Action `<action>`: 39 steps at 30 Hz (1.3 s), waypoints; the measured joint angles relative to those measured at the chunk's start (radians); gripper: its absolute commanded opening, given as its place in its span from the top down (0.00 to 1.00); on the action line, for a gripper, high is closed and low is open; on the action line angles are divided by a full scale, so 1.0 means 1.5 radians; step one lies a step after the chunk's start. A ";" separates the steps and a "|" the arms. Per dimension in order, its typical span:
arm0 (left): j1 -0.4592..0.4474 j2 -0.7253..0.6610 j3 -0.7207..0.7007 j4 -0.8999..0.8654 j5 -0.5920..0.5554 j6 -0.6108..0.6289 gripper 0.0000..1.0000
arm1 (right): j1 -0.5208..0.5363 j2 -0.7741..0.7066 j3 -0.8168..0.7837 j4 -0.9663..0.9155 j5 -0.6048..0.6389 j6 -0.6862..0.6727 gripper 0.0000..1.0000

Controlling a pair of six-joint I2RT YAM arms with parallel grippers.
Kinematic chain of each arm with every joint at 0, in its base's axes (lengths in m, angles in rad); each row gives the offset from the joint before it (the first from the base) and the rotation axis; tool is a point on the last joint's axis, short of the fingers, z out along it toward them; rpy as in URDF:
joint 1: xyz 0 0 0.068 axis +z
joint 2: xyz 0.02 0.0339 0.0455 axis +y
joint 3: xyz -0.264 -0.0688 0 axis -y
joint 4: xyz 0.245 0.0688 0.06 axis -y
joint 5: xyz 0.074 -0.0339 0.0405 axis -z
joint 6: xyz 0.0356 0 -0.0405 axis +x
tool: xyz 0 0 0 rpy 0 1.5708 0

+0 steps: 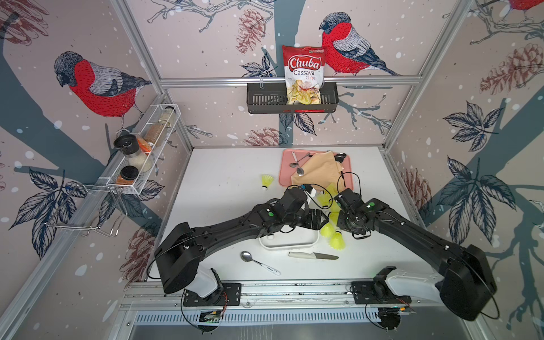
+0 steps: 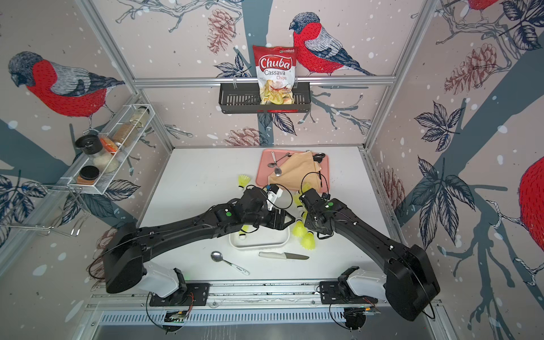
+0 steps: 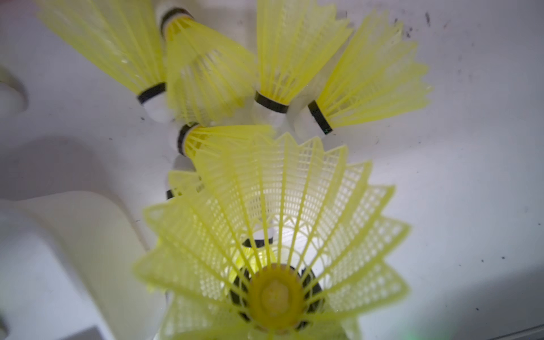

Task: Put the shuttlecocks into the storage box
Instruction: Pick up the shuttlecock at the center of the board, then place the shuttlecock in the storage box.

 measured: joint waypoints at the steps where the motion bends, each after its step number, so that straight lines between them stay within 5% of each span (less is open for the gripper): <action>1: 0.008 -0.017 -0.009 0.000 -0.012 -0.001 0.23 | 0.014 -0.001 0.023 -0.010 0.005 0.003 0.79; 15: 0.074 -0.269 -0.154 -0.098 -0.115 -0.038 0.22 | 0.242 0.176 0.166 -0.011 -0.067 0.006 0.79; 25: 0.089 -0.403 -0.252 -0.199 -0.179 -0.109 0.22 | 0.239 0.303 0.197 0.033 -0.124 -0.006 0.79; 39: 0.102 -0.355 -0.256 -0.214 -0.143 -0.124 0.22 | 0.210 0.377 0.218 0.034 -0.133 -0.014 0.78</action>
